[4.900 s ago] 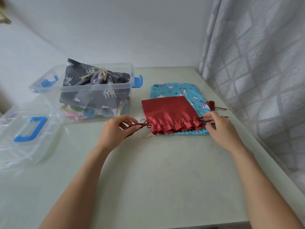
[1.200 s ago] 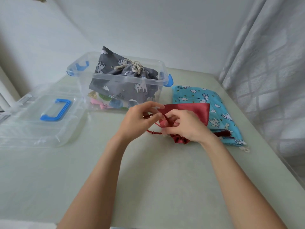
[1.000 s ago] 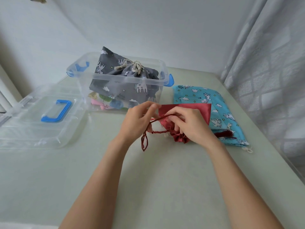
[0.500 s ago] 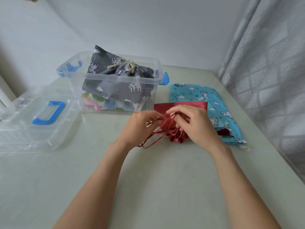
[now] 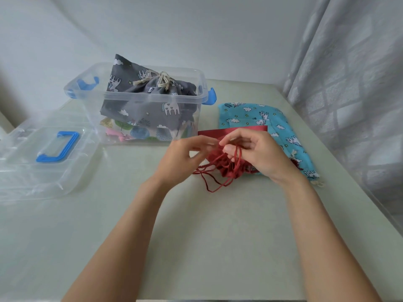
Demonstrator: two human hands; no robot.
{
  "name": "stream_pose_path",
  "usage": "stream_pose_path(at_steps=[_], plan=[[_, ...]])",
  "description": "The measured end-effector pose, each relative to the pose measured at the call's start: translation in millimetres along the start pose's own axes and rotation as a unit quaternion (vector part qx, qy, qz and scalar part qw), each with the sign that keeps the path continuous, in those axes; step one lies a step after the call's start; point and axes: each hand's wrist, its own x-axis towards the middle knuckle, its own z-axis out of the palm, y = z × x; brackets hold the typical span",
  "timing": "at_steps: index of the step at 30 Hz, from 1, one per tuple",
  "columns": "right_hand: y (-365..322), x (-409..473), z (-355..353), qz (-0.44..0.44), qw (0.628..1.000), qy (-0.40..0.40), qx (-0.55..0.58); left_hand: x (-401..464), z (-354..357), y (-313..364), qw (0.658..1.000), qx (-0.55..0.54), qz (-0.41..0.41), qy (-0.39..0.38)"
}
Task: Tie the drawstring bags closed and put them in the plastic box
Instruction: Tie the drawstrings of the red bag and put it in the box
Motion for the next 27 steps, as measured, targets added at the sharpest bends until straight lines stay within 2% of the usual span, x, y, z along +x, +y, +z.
stream_pose_path(at_steps=[2,5,9,12,16,23,27], plan=[[-1.4,-1.0,0.1,-0.022,0.999,-0.03,-0.012,0.6,10.0,1.0,0.999,0.008,0.037,-0.029],[1.3,-2.7,-2.3,-0.039,0.998,-0.031,-0.041,1.1,13.4,-0.1,0.999,-0.015,0.027,-0.035],[5.5,-2.2,-2.1,-0.07,0.989,0.034,-0.126,1.4,11.8,0.5,0.997,-0.079,-0.023,-0.001],[8.6,0.5,0.9,-0.114,0.972,0.09,-0.186,0.8,10.5,1.9,0.992,-0.116,-0.057,-0.001],[10.5,2.9,2.8,-0.166,0.95,0.125,-0.233,1.0,7.5,6.1,0.977,-0.193,-0.092,-0.01],[4.2,1.4,9.9,-0.222,0.941,0.124,-0.221,-0.9,8.7,7.0,0.967,-0.225,-0.108,-0.057],[4.1,0.8,10.2,-0.227,0.947,0.12,-0.192,-0.2,6.0,6.1,0.956,-0.262,-0.127,-0.036]])
